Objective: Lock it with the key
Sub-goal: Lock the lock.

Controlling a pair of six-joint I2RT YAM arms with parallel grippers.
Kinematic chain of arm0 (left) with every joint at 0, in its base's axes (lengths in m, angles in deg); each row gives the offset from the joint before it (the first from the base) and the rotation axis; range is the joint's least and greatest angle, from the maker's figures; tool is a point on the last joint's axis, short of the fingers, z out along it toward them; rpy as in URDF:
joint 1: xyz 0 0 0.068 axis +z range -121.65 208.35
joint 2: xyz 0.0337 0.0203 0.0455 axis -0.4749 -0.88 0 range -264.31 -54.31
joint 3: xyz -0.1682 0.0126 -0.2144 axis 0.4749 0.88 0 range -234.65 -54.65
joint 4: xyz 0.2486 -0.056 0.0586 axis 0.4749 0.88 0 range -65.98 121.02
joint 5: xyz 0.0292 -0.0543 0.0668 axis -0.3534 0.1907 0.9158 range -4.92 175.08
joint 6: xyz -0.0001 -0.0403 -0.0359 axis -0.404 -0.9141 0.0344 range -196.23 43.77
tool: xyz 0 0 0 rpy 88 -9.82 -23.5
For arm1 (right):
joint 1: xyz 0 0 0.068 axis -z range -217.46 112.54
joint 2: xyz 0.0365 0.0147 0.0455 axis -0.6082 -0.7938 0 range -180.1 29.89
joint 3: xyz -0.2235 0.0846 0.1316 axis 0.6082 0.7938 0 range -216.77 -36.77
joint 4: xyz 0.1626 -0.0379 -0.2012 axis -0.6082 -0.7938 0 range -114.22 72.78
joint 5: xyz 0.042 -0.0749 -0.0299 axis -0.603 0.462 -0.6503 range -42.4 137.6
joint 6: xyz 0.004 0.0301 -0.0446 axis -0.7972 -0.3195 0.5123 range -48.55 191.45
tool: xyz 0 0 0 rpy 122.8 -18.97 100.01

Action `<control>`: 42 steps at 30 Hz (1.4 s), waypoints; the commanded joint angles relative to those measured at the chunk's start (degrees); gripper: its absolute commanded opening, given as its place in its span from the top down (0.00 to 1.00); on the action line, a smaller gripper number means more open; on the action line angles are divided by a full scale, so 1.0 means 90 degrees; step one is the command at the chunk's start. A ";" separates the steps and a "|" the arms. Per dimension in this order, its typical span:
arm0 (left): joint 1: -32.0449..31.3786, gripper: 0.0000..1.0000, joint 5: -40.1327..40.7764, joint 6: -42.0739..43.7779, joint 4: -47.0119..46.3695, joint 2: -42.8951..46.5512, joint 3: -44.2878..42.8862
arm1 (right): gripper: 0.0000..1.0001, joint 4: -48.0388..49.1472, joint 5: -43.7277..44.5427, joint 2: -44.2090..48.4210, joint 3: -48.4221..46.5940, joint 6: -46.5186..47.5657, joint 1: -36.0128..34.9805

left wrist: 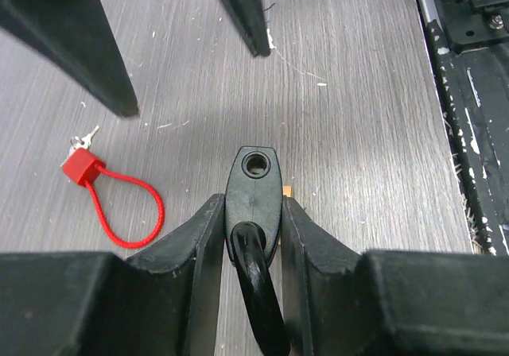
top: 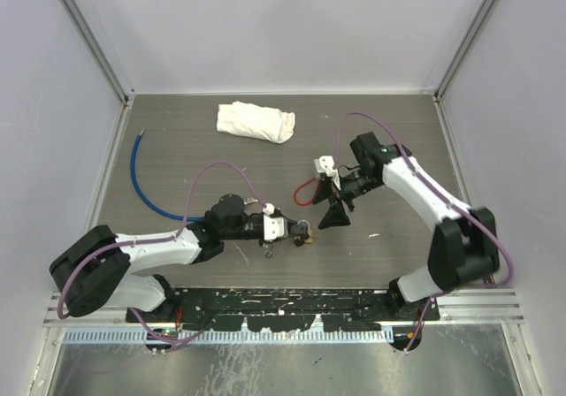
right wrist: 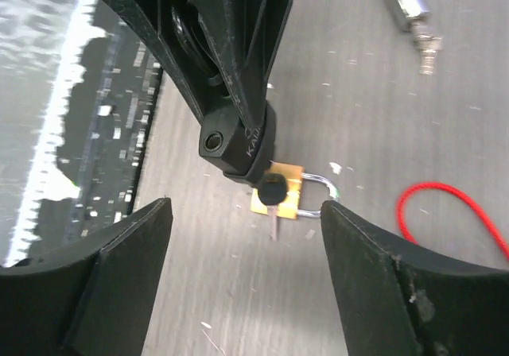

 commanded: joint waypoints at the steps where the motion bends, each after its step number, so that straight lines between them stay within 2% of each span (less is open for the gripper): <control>1: 0.0090 1.00 0.0126 -0.0938 -0.1018 0.0293 -0.0261 | 0.17 0.2311 0.0855 0.1436 0.0588 -0.1536 -0.0052; 7: 0.0119 1.00 0.0317 -0.2049 -0.1019 0.0598 -0.0423 | 0.07 0.4512 0.0655 0.2522 0.2334 -0.2300 -0.0375; 14: 0.0116 1.00 0.0507 -0.2780 -0.1047 0.0879 -0.0570 | 0.07 0.5263 0.0958 0.2385 0.2728 -0.2924 -0.0915; 17: 0.0115 1.00 0.0481 -0.2911 -0.1064 0.0949 -0.0606 | 0.11 0.5500 0.0982 0.2390 0.2752 -0.3194 -0.1020; 22: 0.0118 1.00 0.0423 -0.3060 -0.1140 0.1004 -0.0635 | 0.32 0.5556 0.0603 0.2394 0.2724 -0.3434 -0.1088; 24: 0.0115 1.00 0.0402 -0.3110 -0.1157 0.1006 -0.0655 | 0.43 0.5531 0.0428 0.2402 0.2692 -0.3479 -0.1099; 28: 0.0117 1.00 0.0405 -0.3267 -0.1301 0.1025 -0.0648 | 0.74 0.5366 0.0320 0.2391 0.2618 -0.3431 -0.1103; 32: 0.0120 1.00 0.0429 -0.3546 -0.1533 0.1081 -0.0614 | 0.93 0.5095 0.0086 0.2406 0.2442 -0.3419 -0.1101; 33: 0.0120 0.98 0.0429 -0.3643 -0.1623 0.1087 -0.0591 | 0.95 0.5059 -0.0038 0.2407 0.2385 -0.3471 -0.1086; 34: 0.0119 0.92 0.0422 -0.3759 -0.1723 0.1107 -0.0560 | 0.96 0.4998 -0.0183 0.2411 0.2337 -0.3512 -0.1066; 35: 0.0120 0.84 0.0441 -0.3884 -0.1856 0.1134 -0.0489 | 0.97 0.4995 -0.0350 0.2417 0.2294 -0.3580 -0.1025; 38: 0.0115 0.48 0.0578 -0.4311 -0.2462 0.1218 -0.0174 | 0.99 0.5026 -0.0871 0.2406 0.2209 -0.3861 -0.0846; 40: 0.0120 0.42 0.0701 -0.4567 -0.3003 0.1259 0.0089 | 0.99 0.5067 -0.1082 0.2410 0.2157 -0.4016 -0.0768; 42: 0.0120 0.40 0.0823 -0.4857 -0.3556 0.1172 0.0358 | 0.99 0.5175 -0.1224 0.2419 0.2150 -0.4165 -0.0726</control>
